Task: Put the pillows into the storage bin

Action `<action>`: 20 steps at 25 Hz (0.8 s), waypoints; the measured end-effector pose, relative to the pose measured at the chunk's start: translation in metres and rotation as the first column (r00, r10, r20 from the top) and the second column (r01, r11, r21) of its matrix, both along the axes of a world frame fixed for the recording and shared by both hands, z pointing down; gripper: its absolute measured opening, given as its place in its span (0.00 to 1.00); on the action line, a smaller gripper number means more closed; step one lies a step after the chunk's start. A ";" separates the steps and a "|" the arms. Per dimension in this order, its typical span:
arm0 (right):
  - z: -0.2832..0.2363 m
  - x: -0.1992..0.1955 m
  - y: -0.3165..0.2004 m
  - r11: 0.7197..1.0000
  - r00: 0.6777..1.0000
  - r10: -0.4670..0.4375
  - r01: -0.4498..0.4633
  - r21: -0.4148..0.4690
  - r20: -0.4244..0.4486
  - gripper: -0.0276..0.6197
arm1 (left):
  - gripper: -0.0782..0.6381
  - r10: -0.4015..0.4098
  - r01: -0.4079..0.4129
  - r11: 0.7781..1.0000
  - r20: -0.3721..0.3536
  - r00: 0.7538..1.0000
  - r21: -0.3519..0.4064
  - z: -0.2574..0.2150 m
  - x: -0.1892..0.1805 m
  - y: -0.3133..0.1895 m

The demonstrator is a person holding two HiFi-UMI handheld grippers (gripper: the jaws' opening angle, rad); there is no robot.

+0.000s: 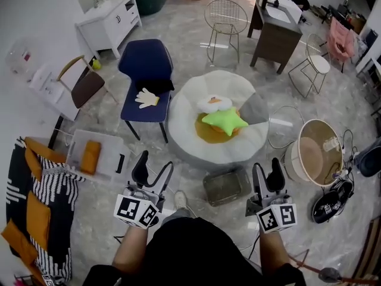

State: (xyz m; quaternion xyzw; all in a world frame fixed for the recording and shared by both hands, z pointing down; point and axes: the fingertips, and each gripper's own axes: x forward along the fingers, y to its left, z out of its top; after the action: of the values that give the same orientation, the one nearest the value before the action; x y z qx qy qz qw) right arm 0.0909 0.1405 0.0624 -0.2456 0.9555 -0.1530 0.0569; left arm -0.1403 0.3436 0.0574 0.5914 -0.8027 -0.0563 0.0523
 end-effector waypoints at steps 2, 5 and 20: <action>0.001 -0.022 -0.004 1.000 1.000 0.006 -0.006 0.000 -0.002 0.53 | 0.58 0.014 -0.014 1.000 0.004 1.000 -0.004 0.000 -0.019 -0.005; 0.005 -0.054 -0.011 1.000 1.000 0.013 -0.013 -0.002 -0.016 0.52 | 0.58 0.036 -0.036 0.999 0.007 0.999 -0.016 0.002 -0.047 -0.012; 0.021 -0.137 -0.025 0.997 0.994 0.074 -0.076 -0.022 -0.077 0.52 | 0.58 0.151 -0.152 0.987 -0.045 0.988 -0.042 0.026 -0.122 -0.037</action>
State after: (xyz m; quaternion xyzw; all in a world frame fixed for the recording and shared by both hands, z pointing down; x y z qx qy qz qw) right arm -0.0459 0.1156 0.0832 -0.2876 0.9451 -0.1534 0.0231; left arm -0.2620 0.3064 0.0836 0.6480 -0.7553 -0.0460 0.0864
